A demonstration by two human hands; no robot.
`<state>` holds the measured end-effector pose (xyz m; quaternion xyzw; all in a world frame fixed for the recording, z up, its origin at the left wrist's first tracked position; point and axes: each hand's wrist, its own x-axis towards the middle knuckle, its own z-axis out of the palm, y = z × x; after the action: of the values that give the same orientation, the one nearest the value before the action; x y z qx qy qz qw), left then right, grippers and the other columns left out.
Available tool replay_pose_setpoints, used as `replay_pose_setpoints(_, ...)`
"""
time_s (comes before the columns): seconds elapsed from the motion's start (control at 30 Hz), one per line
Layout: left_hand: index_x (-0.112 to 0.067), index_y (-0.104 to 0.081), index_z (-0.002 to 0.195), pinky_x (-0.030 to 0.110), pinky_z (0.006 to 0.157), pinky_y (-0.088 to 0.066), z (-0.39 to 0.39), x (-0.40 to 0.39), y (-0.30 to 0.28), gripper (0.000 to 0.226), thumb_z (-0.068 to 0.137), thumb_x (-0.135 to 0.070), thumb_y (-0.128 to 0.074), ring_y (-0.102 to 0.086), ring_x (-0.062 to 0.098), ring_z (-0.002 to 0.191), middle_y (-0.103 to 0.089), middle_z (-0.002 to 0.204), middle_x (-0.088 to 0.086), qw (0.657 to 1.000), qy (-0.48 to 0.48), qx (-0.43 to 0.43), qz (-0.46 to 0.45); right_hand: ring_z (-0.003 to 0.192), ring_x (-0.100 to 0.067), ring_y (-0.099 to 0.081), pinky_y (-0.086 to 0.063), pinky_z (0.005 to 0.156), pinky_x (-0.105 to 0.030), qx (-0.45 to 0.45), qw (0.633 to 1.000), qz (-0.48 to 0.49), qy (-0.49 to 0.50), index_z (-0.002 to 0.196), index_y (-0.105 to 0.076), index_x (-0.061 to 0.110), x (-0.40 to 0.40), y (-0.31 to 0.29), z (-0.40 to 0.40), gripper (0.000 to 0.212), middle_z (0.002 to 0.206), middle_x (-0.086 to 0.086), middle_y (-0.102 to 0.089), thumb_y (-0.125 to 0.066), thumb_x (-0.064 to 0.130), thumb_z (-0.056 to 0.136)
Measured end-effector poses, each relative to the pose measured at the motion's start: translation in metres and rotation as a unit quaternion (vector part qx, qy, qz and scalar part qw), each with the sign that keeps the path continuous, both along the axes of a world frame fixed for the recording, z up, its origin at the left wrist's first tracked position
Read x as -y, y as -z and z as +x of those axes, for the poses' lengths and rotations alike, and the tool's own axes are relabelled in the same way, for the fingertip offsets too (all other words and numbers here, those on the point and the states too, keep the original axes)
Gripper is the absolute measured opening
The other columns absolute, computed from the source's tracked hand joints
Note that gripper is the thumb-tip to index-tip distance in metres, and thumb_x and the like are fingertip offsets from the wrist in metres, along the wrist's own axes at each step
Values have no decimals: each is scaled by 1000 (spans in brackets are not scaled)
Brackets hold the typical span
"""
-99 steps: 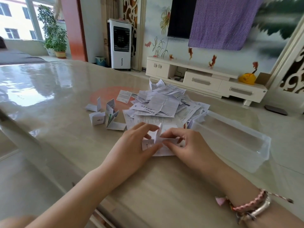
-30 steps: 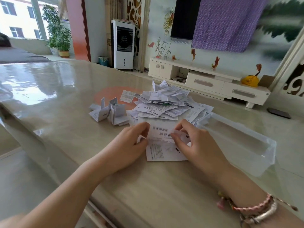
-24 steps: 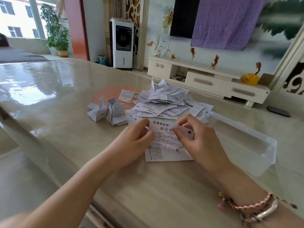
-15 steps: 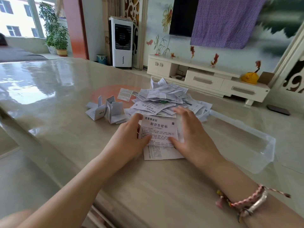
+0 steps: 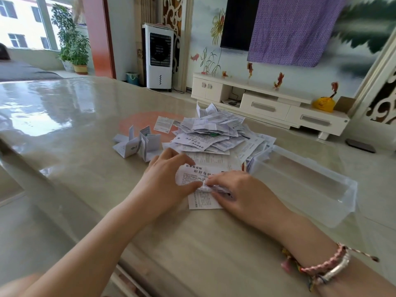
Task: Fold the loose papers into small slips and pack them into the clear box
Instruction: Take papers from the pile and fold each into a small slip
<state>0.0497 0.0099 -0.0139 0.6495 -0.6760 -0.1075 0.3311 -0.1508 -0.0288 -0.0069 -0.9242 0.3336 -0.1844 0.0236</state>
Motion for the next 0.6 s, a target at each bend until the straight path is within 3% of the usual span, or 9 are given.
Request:
replay_pose_setpoints(0.07,-46,-62,90,35,90,-43,1,-2,-2,26,70,-46,-79,-48,13,96,-51,99,-20,999,39,13,-5,100,-10,-63,-47,90,-25,13,1000,1,2,111,-70,23,-2,-1,0,25,109,8,-71,-55,28,93)
replay_pose_setpoints(0.13,-44,-67,83,38,90,-44,1,-4,-1,18,72,-39,-80,-50,13,95,-55,91,-21,998,54,39,-18,97,-9,-64,-50,87,-27,29,1000,10,5,109,-71,25,-2,-2,-1,21,104,9,-72,-58,24,93)
replay_pose_setpoints(0.33,-30,-74,77,31,76,-52,2,-8,-1,7,78,-23,-75,-60,2,75,-64,71,-19,998,34,16,-52,90,-5,-63,-51,79,-30,93,993,56,44,101,-70,28,-4,-1,-1,15,93,10,-70,-61,21,90)
replay_pose_setpoints(0.43,-30,-74,73,28,74,-53,3,-7,-2,9,77,-23,-75,-61,-1,71,-68,70,-18,999,18,-19,-37,81,-1,-63,-49,75,-23,142,982,96,73,88,-68,29,-2,-2,-2,5,83,12,-70,-65,25,88)
replay_pose_setpoints(0.6,-31,-70,80,32,74,-53,5,-1,4,4,83,-33,-70,-59,1,72,-67,76,-15,999,-4,-44,-23,64,-7,-58,-47,64,-23,196,958,167,127,80,-65,26,4,-1,-1,8,71,7,-65,-68,27,88)
